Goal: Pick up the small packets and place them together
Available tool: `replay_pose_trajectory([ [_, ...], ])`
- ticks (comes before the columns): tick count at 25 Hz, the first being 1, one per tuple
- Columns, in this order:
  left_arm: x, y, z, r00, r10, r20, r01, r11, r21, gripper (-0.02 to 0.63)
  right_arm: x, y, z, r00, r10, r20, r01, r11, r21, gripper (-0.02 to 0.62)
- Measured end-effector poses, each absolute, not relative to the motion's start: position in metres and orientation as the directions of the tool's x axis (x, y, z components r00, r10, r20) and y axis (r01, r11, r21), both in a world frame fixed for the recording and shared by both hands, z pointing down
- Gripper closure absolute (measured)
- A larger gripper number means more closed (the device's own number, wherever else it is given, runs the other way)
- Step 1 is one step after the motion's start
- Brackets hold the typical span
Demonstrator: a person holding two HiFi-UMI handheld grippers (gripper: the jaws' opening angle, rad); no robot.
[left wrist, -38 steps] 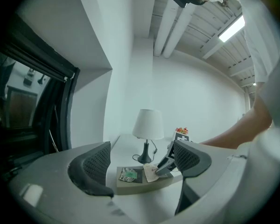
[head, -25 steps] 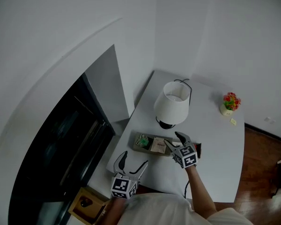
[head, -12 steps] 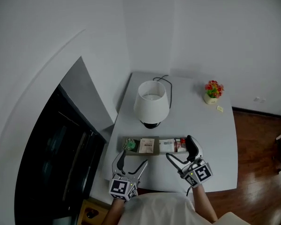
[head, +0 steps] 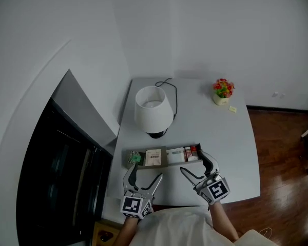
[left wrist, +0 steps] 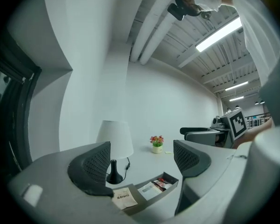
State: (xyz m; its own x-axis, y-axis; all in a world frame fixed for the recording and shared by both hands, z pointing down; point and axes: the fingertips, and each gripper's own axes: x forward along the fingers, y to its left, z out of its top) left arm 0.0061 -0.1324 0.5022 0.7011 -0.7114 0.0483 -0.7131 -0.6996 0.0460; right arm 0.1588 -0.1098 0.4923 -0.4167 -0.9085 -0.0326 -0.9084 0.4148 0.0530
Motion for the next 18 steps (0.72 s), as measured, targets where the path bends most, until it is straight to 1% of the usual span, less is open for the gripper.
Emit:
replay_pose_trajectory([
  [5,0.017,-0.127,0.505,0.698,-0.714,0.060,-0.716,-0.696,0.044,0.201,0.157,-0.106,0.496,-0.453,-0.892,0.002,-0.891,0.452,0.047,0.204],
  [18,0.032,-0.120,0.503,0.673,-0.737,0.068,-0.740,-0.673,0.029,0.202,0.153,-0.109,0.502,-0.535,-0.845,0.005,-0.844,0.535,0.036,0.204],
])
